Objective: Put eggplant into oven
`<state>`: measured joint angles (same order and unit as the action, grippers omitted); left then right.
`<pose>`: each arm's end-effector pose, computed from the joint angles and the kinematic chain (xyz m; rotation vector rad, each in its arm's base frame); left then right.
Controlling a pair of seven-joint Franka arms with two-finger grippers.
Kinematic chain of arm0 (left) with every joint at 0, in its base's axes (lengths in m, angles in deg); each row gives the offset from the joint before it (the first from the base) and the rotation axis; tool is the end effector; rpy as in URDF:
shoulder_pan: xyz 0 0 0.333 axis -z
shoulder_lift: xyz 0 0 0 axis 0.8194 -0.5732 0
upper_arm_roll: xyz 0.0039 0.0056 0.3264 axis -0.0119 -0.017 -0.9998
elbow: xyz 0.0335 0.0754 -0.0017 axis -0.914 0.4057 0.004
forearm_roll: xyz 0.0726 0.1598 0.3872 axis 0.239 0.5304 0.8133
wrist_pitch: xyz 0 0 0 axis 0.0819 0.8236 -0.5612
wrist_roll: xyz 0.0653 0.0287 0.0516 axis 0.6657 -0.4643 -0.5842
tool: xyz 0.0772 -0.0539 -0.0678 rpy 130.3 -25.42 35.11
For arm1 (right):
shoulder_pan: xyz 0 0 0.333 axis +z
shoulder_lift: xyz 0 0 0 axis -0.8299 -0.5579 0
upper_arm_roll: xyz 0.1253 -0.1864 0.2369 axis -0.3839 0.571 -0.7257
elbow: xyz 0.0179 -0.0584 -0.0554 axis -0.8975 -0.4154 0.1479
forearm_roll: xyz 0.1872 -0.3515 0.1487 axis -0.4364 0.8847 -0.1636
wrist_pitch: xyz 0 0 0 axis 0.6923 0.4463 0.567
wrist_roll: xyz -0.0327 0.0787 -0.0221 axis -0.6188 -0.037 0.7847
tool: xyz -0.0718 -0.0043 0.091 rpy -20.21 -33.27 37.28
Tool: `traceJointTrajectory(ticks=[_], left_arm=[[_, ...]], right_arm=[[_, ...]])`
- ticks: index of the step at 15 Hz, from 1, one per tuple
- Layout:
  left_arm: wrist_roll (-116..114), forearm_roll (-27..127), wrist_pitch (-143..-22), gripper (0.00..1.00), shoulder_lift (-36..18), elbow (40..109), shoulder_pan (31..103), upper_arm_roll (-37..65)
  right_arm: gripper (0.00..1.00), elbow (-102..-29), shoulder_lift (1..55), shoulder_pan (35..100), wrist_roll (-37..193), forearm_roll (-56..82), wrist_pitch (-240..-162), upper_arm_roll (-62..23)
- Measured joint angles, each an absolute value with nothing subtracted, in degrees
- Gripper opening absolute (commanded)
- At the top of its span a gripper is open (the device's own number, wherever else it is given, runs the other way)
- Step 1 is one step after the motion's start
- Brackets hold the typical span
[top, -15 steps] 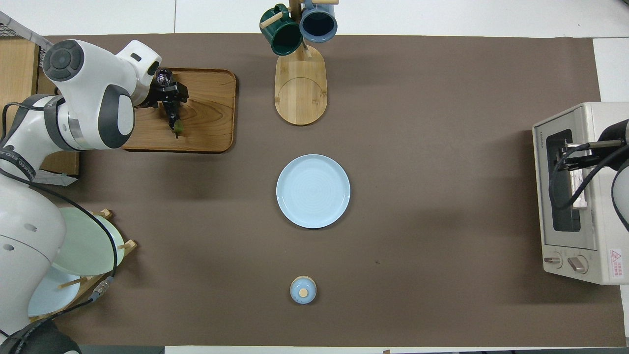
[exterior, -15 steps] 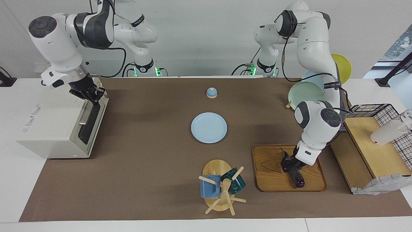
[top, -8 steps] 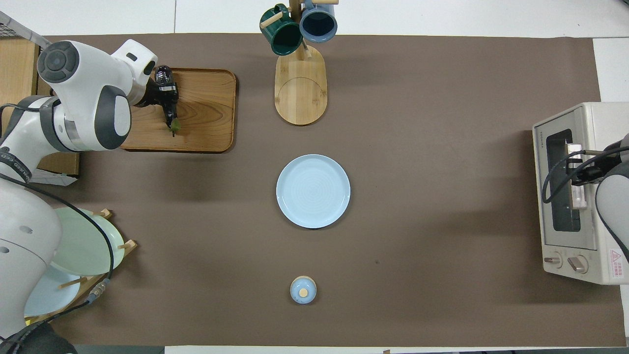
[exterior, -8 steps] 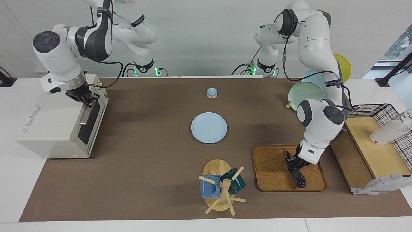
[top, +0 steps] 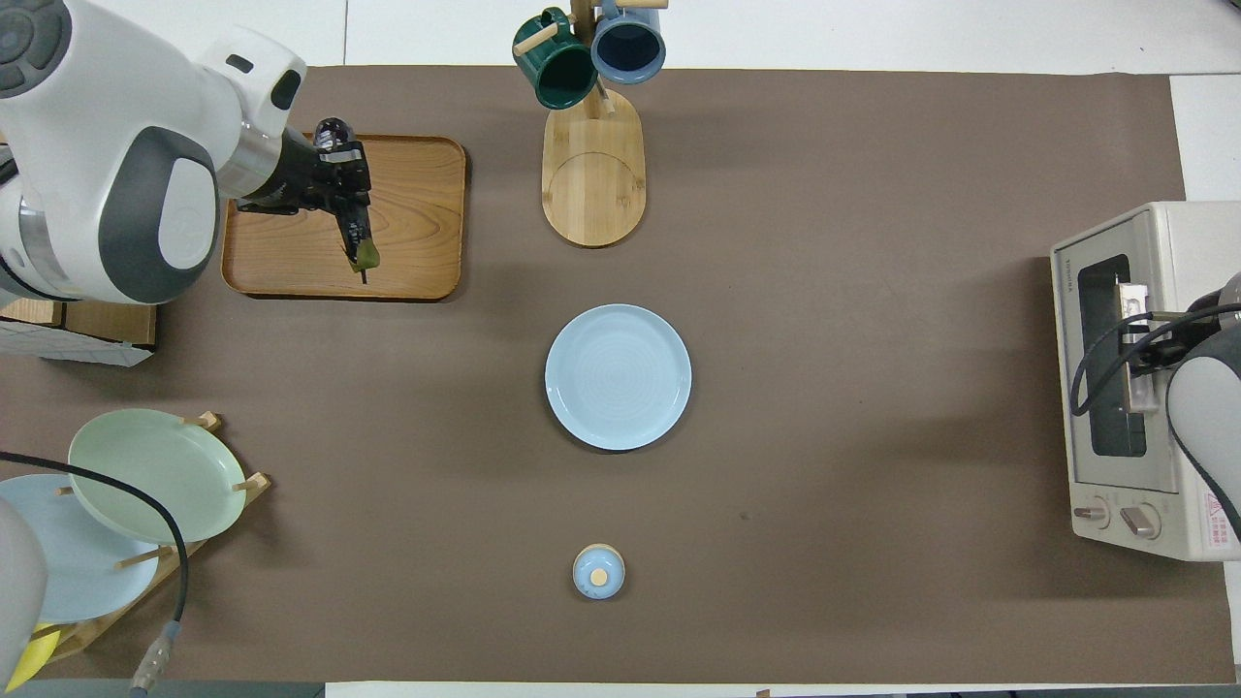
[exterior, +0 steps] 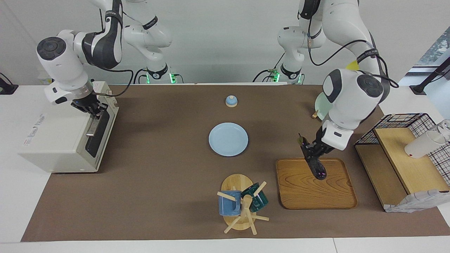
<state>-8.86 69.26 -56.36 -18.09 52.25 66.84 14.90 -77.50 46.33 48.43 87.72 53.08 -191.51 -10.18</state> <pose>0.6826 -0.1933 0.4739 2.9815 0.2532 0.0949 0.5514 -0.1103 0.4595 2.9849 -0.2168 -0.1353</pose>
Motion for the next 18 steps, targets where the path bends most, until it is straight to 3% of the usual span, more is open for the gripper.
traceJointTrajectory(ticks=[5,8,13,18], left_arm=[[-13.39,69.19,-52.32,0.0,-15.22,54.39,77.2,15.04],[-13.98,69.09,-55.97,0.0,-14.29,59.78,82.74,15.07],[-14.98,68.98,-68.86,0.0,-13.62,71.5,89.4,15.04],[-15.68,68.93,-73.72,0.0,-14.78,74.78,91.72,14.98]], right_arm=[[0.0,-81.87,48.4,50.01,87.72,49.6,-196.08,-10.75],[0.0,-86.28,48.23,53.2,87.95,46.31,-201.47,-11.26],[0.0,-90.48,41.68,57.24,91.16,45.66,-213.45,-11.9],[0.0,-90.7,35.82,57.51,93.14,44.8,-217.91,-12.27]])
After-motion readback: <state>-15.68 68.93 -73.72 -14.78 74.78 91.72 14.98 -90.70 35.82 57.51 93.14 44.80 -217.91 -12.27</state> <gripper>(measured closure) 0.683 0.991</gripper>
